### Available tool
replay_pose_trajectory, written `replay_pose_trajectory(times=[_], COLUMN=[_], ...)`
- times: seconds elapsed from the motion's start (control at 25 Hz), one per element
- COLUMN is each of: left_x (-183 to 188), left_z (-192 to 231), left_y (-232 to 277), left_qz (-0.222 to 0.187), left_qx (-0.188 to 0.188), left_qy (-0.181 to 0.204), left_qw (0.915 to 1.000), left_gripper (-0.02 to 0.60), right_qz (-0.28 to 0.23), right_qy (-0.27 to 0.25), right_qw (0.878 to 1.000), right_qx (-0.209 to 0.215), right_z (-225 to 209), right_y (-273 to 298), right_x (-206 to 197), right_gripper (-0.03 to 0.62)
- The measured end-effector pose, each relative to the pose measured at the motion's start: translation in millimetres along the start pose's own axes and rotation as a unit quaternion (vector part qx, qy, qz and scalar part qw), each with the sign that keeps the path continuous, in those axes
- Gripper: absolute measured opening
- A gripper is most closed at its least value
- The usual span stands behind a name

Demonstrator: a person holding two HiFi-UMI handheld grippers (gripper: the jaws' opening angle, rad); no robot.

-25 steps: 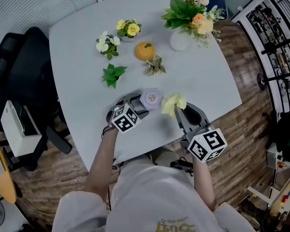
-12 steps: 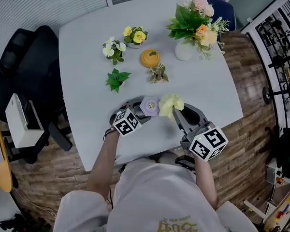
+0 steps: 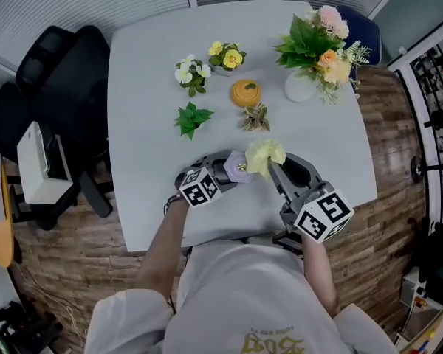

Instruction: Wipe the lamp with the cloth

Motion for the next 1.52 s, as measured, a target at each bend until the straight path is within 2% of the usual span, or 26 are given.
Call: replay_pose_trajectory(times=[0.6, 0.76, 0.88, 1.12, 1.52], left_x=[-1.3, -0.7, -0.6, -1.0, -0.8], left_z=[-0.1, -0.7, 0.1, -0.2, 1.6], left_y=[-1.3, -1.5, -1.5, -1.0, -0.4], left_qz=[0.005, 0.005, 0.006, 0.008, 0.012], left_qx=[-0.009, -0.010, -0.010, -0.011, -0.013], left_qy=[0.000, 0.000, 0.000, -0.003, -0.007], left_qw=[0.9999, 0.9999, 0.9999, 0.9999, 0.9998], left_gripper=[0.305, 0.305, 0.305, 0.305, 0.305], right_qz=[0.026, 0.079, 0.104, 0.122, 0.122], right_qy=[-0.070, -0.110, -0.112, -0.108, -0.099], right_qw=[0.993, 0.989, 0.987, 0.986, 0.987], right_qx=[0.086, 0.064, 0.043, 0.040, 0.033], right_z=[26.1, 28.7, 22.4, 17.9, 16.7], right_y=[34.2, 47.3, 51.6, 61.5, 62.3], right_x=[11.3, -7.0, -19.7, -22.5, -24.6], right_gripper=[0.071, 0.071, 0.071, 0.071, 0.071])
Point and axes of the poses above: the fingertips, and each gripper's own axes: y forward along the fingers, z to its left, x out of its top, the point moved 8 cm from there along -y, backward along the fingers, and after that the axes turned 2 degrees about z, right-handed, at the moved point
